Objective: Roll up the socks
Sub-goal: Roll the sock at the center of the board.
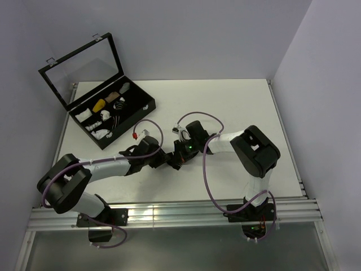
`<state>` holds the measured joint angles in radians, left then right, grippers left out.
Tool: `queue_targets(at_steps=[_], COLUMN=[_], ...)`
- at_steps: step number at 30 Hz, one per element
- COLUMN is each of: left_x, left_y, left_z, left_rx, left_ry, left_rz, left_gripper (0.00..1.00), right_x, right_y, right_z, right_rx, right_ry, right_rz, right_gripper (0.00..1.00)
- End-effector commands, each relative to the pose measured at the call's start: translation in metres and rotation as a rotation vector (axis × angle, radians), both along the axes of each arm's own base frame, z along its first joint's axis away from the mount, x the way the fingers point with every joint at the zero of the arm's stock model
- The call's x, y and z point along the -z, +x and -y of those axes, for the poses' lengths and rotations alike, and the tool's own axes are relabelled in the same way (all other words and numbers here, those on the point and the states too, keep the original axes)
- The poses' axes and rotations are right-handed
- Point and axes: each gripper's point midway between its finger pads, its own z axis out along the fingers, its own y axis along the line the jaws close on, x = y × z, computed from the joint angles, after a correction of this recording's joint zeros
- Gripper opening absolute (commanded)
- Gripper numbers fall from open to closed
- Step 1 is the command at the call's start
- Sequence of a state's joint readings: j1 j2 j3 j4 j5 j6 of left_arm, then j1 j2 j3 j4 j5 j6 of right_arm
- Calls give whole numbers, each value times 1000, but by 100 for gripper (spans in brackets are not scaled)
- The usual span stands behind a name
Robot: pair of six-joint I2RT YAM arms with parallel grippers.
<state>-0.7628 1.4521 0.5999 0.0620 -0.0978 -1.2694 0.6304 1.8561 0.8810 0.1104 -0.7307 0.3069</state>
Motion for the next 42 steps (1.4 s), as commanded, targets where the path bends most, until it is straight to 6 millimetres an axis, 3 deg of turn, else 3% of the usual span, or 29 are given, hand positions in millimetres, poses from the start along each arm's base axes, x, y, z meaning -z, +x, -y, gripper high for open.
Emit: queue_targets(at_steps=[1, 6, 11, 17, 21, 24, 30, 42], left_x=[-11, -6, 0, 17, 21, 24, 22, 15], left_y=[6, 7, 11, 12, 13, 11, 9, 9], left_z=[12, 9, 7, 2, 1, -1, 1, 4], left_rx=[4, -8, -17, -22, -18, -11, -1, -4], left_ry=[-31, -5, 24, 53, 61, 76, 67, 24], left_rz=[8, -4, -16, -65, -80, -103, -118, -133], left_gripper=[34, 28, 15, 0, 0, 0, 0, 0], right_x=[4, 4, 2, -5, -13, -16, -13, -15], right_y=[11, 10, 9, 5, 6, 8, 12, 2], right_z=[0, 0, 0, 1, 3, 7, 14, -4], right_rx=[16, 14, 13, 5, 21, 41, 82, 48], right_ry=[-11, -11, 2, 29, 42, 11, -81, -168], right_rz=[14, 16, 20, 48, 118, 188, 296, 461], right_gripper=[0, 0, 2, 15, 32, 37, 40, 41])
